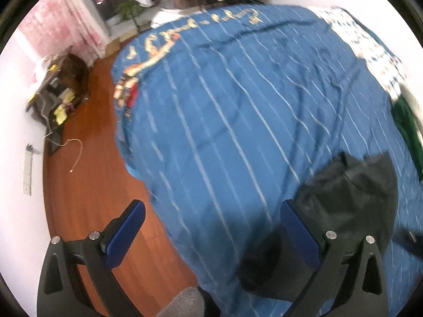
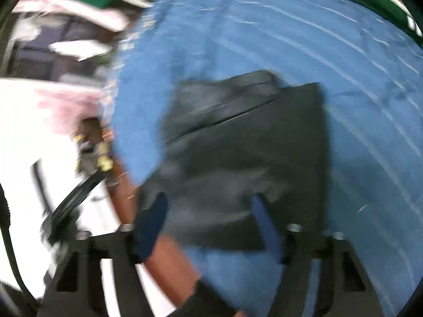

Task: Fold large clothes

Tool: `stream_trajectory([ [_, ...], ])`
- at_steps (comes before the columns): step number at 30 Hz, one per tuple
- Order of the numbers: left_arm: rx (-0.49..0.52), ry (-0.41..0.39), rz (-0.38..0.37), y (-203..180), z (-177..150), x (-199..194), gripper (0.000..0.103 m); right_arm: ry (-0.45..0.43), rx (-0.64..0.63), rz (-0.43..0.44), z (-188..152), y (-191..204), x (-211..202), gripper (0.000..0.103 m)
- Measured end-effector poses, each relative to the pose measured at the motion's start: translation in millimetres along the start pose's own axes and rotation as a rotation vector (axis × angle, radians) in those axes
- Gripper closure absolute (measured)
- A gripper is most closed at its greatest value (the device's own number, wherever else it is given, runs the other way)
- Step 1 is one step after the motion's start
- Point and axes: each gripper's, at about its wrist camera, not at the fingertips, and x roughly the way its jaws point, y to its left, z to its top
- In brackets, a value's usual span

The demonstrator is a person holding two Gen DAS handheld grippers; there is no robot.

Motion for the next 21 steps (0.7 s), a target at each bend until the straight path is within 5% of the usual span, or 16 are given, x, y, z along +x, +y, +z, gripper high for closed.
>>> stream_trajectory([
  [4,0.04,0.021,0.006,-22,-16,11,0.0,0.076,0.022,-0.066,39,-17,80,0.047],
  [8,0.081,0.036,0.048,-37,-30,24,0.0,0.106,-0.043,-0.207,51,7,115,0.035],
  [13,0.109,0.035,0.105,-46,-40,46,0.0,0.097,0.025,0.096,42,-22,60,0.027],
  [16,0.116,0.056,0.12,-50,-43,64,0.0,0.051,0.071,0.148,37,-66,35,0.027],
  [21,0.11,0.073,0.107,-50,-42,73,0.0,0.186,0.112,0.328,38,-129,97,0.027],
])
